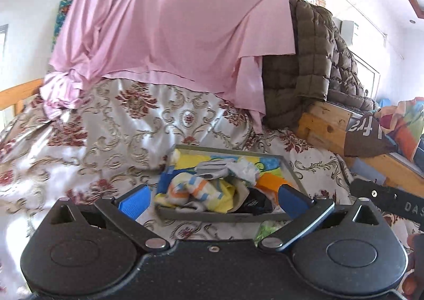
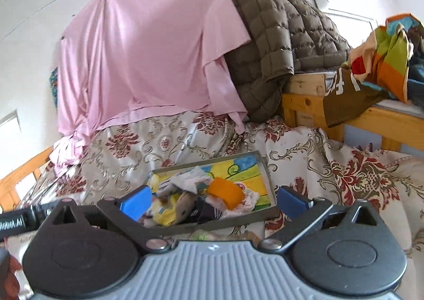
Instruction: Organize soft objects
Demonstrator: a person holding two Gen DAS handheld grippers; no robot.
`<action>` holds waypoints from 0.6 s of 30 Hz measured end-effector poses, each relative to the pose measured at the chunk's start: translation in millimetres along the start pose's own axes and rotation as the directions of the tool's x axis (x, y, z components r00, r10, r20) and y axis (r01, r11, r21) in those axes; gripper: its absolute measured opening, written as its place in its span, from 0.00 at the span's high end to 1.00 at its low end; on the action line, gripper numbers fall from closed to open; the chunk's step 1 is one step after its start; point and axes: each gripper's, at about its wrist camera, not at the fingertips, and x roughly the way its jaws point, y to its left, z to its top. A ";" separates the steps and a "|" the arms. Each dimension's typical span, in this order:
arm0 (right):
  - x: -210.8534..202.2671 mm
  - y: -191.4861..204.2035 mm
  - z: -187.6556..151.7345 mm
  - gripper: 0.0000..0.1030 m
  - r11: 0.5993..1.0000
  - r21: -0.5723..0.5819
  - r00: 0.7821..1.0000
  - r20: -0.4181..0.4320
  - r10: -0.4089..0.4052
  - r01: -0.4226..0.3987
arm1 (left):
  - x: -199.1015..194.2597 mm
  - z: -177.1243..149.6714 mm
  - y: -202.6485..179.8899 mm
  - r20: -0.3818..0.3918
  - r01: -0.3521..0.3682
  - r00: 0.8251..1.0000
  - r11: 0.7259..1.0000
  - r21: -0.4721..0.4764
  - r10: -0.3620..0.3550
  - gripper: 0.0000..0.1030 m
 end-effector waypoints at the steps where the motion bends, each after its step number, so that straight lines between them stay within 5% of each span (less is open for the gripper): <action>1: -6.4 3.1 -3.5 0.00 1.000 -0.010 1.000 0.000 -0.001 0.001 | -6.3 -2.2 2.4 0.003 -0.005 1.000 1.000 -0.001 0.005 0.01; 18: -81.1 17.7 -53.0 0.00 1.000 -0.010 1.000 0.018 -0.014 0.014 | -76.4 -46.3 12.4 0.020 -0.028 0.999 1.000 -0.011 0.028 0.01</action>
